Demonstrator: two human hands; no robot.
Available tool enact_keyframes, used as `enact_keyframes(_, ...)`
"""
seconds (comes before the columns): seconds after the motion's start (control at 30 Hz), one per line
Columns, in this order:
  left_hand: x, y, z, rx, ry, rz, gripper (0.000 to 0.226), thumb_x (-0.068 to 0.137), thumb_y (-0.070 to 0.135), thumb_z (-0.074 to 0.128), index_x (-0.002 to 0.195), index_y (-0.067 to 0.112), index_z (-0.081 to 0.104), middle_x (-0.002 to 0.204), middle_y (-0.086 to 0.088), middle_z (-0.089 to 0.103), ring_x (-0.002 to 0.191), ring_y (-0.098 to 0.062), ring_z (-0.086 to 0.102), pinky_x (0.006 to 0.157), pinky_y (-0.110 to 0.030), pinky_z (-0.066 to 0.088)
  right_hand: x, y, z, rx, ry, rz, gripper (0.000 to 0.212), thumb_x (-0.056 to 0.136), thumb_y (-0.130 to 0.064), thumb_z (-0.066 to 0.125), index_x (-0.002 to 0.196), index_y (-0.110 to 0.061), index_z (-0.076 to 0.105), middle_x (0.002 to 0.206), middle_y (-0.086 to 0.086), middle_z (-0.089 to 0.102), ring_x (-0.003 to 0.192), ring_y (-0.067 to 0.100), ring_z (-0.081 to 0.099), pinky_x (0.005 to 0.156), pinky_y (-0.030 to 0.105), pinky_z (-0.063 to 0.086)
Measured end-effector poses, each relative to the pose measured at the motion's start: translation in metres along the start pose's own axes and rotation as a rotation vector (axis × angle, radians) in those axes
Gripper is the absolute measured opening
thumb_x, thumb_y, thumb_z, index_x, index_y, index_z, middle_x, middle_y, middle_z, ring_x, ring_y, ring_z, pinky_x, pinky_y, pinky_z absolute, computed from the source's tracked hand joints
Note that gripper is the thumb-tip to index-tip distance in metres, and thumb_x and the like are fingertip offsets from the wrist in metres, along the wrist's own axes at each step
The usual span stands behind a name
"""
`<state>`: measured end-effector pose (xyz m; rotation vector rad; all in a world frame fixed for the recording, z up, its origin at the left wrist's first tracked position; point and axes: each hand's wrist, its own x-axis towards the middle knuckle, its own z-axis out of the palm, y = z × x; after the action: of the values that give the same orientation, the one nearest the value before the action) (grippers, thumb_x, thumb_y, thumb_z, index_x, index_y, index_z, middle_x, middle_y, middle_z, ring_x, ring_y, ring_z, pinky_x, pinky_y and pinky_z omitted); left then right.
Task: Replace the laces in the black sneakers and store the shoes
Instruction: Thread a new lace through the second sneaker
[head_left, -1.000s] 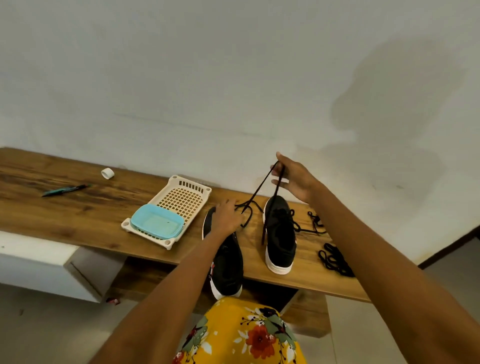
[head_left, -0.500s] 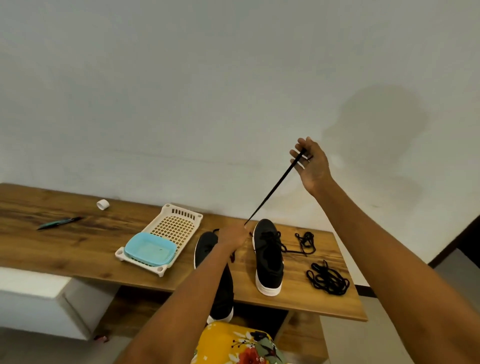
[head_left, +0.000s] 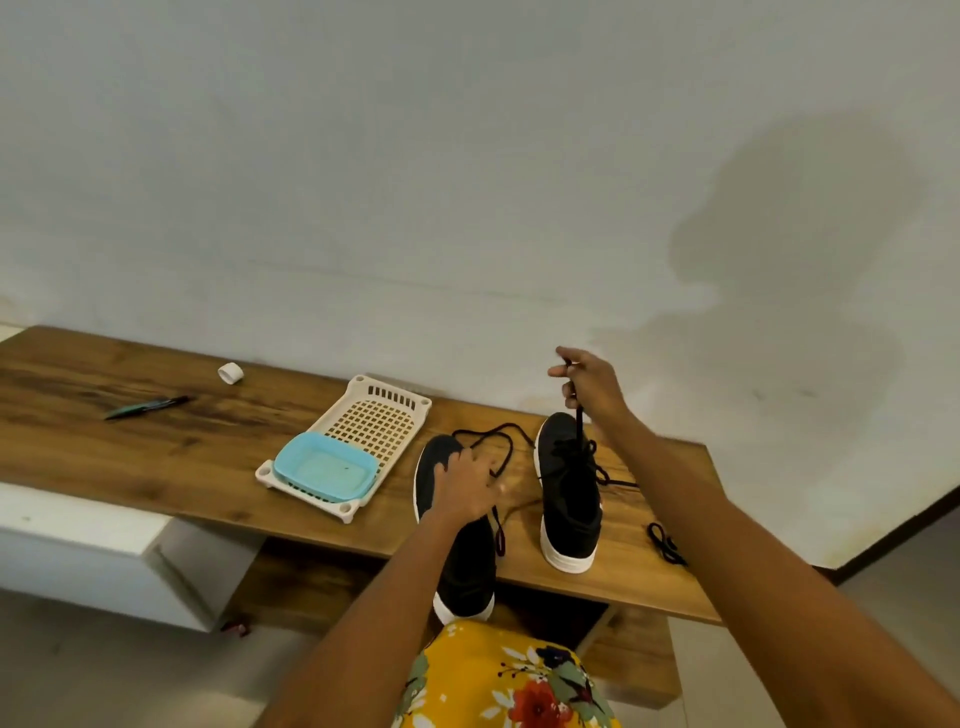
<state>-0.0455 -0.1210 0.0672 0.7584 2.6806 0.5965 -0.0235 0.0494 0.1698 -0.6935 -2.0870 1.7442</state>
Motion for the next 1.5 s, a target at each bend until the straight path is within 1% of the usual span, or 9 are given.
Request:
enact_keyframes(0.13, -0.014, -0.042, 0.001, -0.35, 0.191, -0.268, 0.055, 0.084, 0.031, 0.065, 0.13, 0.012, 0.041, 0.136, -0.011, 0.042, 0.127, -0.028, 0.039, 0.104, -0.039, 0.037, -0.008, 0.05, 0.038, -0.138, -0.08, 0.001, 0.025, 0.098, -0.009, 0.046, 0.113, -0.003, 0.065, 0.07, 0.007, 0.058, 0.043, 0.007, 0.041, 0.04, 0.017, 0.033)
enact_keyframes(0.23, -0.023, -0.055, 0.007, -0.531, 0.044, -0.369, 0.065, 0.081, 0.034, 0.069, 0.132, 0.008, 0.039, 0.132, -0.011, 0.049, 0.121, -0.026, 0.048, 0.093, -0.031, 0.042, -0.016, 0.076, 0.065, -0.229, -0.215, -0.015, 0.026, 0.099, -0.014, 0.046, 0.113, -0.001, 0.063, 0.069, 0.009, 0.061, 0.043, 0.003, 0.046, 0.043, 0.014, 0.036)
enact_keyframes(0.37, -0.012, -0.058, 0.019, -0.424, -0.013, -0.309, 0.046, 0.083, 0.027, 0.065, 0.123, 0.012, 0.051, 0.117, -0.01, 0.06, 0.102, -0.021, 0.058, 0.073, -0.026, 0.043, -0.023, 0.1, 0.093, -0.247, -0.37, 0.078, 0.034, 0.099, 0.002, 0.033, 0.13, 0.0, 0.047, 0.089, 0.004, 0.06, 0.06, 0.007, 0.054, 0.046, 0.013, 0.045)
enact_keyframes(0.47, -0.008, -0.064, 0.02, -0.467, 0.061, -0.338, 0.035, 0.084, 0.018, 0.054, 0.119, 0.016, 0.059, 0.11, -0.008, 0.065, 0.097, -0.021, 0.059, 0.071, -0.027, 0.043, -0.023, 0.117, 0.107, -0.324, -0.367, 0.08, 0.036, 0.097, 0.004, 0.035, 0.124, -0.002, 0.057, 0.092, 0.001, 0.06, 0.056, 0.003, 0.049, 0.046, 0.012, 0.039)
enact_keyframes(0.63, 0.0, -0.084, 0.02, -1.004, -0.016, -0.502, 0.044, 0.082, 0.002, 0.051, 0.122, 0.02, 0.058, 0.111, -0.009, 0.06, 0.1, -0.027, 0.058, 0.064, -0.032, 0.051, -0.021, 0.139, 0.123, -0.444, -0.334, 0.015, 0.021, 0.095, -0.018, 0.053, 0.096, -0.008, 0.072, 0.071, -0.009, 0.062, 0.066, 0.002, 0.052, 0.065, 0.018, 0.041)
enact_keyframes(0.8, 0.002, -0.096, 0.025, -1.234, -0.027, -0.508, 0.044, 0.086, -0.007, 0.049, 0.121, 0.018, 0.059, 0.103, -0.008, 0.06, 0.089, -0.023, 0.058, 0.06, -0.032, 0.049, -0.025, 0.146, 0.14, -0.515, -0.266, -0.024, 0.019, 0.092, -0.016, 0.059, 0.102, -0.009, 0.073, 0.098, 0.006, 0.072, 0.097, 0.014, 0.063, 0.089, 0.027, 0.046)
enact_keyframes(1.13, 0.002, -0.104, 0.028, -1.233, -0.068, -0.481, 0.046, 0.085, -0.004, 0.053, 0.126, 0.016, 0.057, 0.109, -0.008, 0.06, 0.087, -0.02, 0.057, 0.059, -0.03, 0.049, -0.024, 0.153, 0.136, -0.661, -0.305, -0.104, 0.016, 0.086, -0.016, 0.061, 0.091, -0.011, 0.076, 0.092, 0.002, 0.074, 0.082, 0.008, 0.063, 0.061, 0.007, 0.04)
enact_keyframes(1.37, -0.003, -0.108, 0.031, -1.093, -0.06, -0.324, 0.028, 0.094, 0.024, 0.054, 0.119, 0.014, 0.062, 0.101, -0.002, 0.065, 0.092, -0.018, 0.063, 0.075, -0.037, 0.057, -0.029, 0.15, 0.136, -0.747, -0.297, -0.165, 0.018, 0.089, -0.017, 0.06, 0.098, -0.012, 0.075, 0.098, 0.001, 0.073, 0.09, 0.01, 0.064, 0.079, 0.02, 0.046)
enact_keyframes(1.5, 0.001, -0.114, 0.024, -1.012, -0.051, -0.276, 0.026, 0.099, 0.035, 0.04, 0.107, 0.021, 0.06, 0.097, -0.002, 0.062, 0.076, -0.016, 0.065, 0.057, -0.025, 0.056, -0.025, 0.15, 0.136, -0.79, -0.313, -0.184, 0.015, 0.089, -0.019, 0.063, 0.097, -0.012, 0.074, 0.1, 0.004, 0.071, 0.095, 0.017, 0.063, 0.086, 0.031, 0.049)
